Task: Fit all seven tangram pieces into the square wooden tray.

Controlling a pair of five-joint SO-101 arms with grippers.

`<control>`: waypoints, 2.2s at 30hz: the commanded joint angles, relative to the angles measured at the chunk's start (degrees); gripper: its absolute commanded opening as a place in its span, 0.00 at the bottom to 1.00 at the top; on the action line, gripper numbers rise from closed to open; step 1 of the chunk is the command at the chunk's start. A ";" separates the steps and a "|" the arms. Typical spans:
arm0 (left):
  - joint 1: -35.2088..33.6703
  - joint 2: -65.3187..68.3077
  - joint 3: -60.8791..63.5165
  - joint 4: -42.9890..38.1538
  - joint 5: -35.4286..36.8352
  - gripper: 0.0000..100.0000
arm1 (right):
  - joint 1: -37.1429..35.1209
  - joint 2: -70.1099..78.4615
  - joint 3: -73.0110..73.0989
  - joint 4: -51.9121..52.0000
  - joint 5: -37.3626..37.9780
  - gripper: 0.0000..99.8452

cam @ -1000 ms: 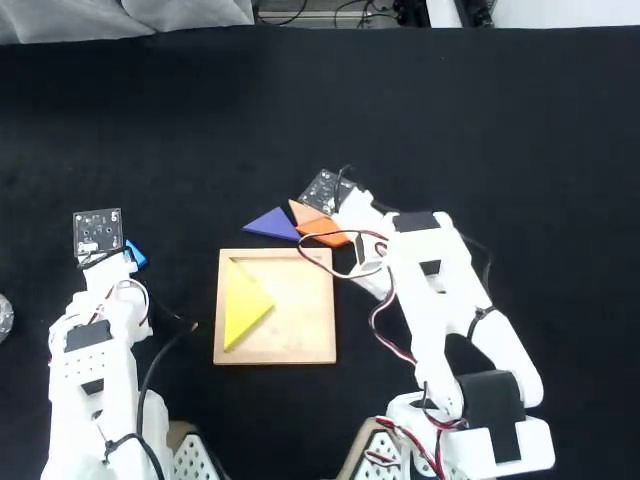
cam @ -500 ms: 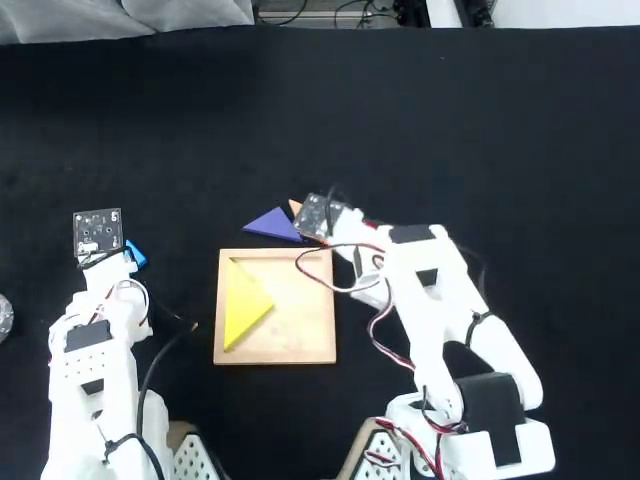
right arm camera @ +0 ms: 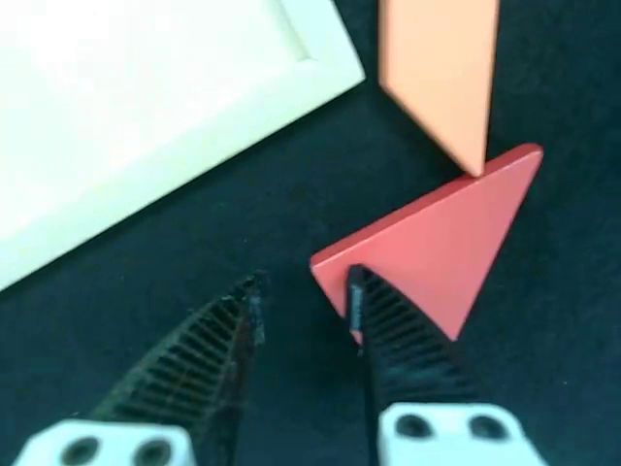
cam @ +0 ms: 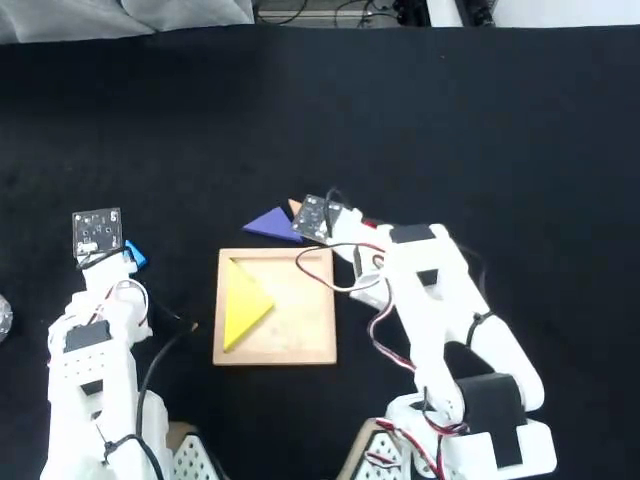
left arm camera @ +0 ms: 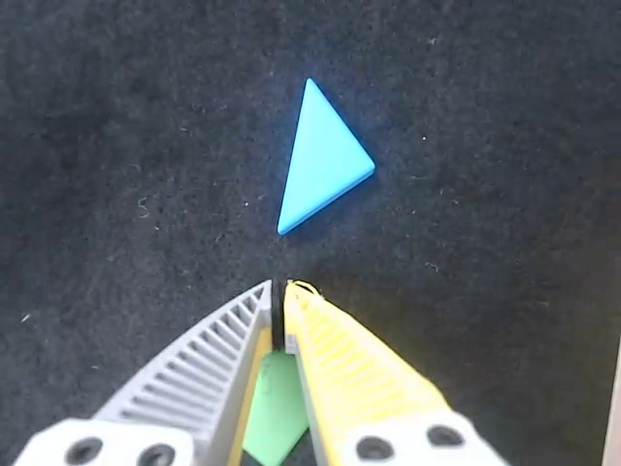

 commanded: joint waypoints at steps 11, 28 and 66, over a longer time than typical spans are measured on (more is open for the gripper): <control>-0.13 -0.70 -0.22 -0.53 -0.35 0.03 | -5.54 -0.48 -8.66 10.90 -0.70 0.02; -0.13 -0.70 -0.22 -0.53 -0.35 0.03 | -20.13 -15.25 -6.29 37.01 -2.11 0.19; -0.04 -0.70 -0.22 -0.44 -0.35 0.03 | 3.34 1.54 -10.51 7.82 -7.74 0.31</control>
